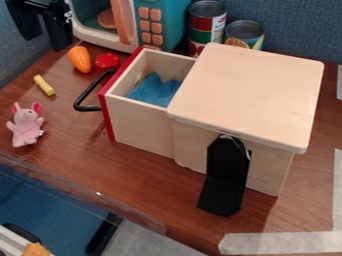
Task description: Closing the drawer
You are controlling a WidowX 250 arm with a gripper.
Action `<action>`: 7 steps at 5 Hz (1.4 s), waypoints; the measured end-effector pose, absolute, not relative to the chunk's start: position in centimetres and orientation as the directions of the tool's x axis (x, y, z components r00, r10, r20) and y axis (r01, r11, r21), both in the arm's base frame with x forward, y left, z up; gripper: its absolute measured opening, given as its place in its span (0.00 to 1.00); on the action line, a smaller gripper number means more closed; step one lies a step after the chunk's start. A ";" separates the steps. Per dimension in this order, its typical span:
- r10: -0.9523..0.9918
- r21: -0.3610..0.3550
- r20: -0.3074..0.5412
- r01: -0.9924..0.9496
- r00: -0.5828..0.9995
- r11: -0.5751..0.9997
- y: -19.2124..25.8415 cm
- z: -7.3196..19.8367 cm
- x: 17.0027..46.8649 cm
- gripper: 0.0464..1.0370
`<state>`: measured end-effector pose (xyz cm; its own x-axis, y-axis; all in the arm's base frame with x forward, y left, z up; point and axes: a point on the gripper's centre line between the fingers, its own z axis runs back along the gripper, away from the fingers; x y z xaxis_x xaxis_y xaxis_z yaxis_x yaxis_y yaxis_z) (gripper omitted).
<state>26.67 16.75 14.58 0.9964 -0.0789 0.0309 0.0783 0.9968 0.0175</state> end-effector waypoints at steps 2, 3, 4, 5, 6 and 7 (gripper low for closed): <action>-0.180 0.029 0.030 0.180 0.983 0.983 18.1 13.0 26.8 0.96; -0.295 0.065 0.049 0.292 0.954 0.954 19.5 12.1 26.1 0.96; -0.465 0.106 0.072 0.457 0.882 0.883 20.9 11.6 25.7 0.96; -0.608 0.111 0.045 0.601 0.793 0.791 21.9 11.6 25.3 0.96; -0.763 0.098 0.032 0.758 0.646 0.645 22.6 10.9 25.3 0.96; -0.888 0.090 -0.001 0.884 0.460 0.458 23.0 9.4 25.7 0.96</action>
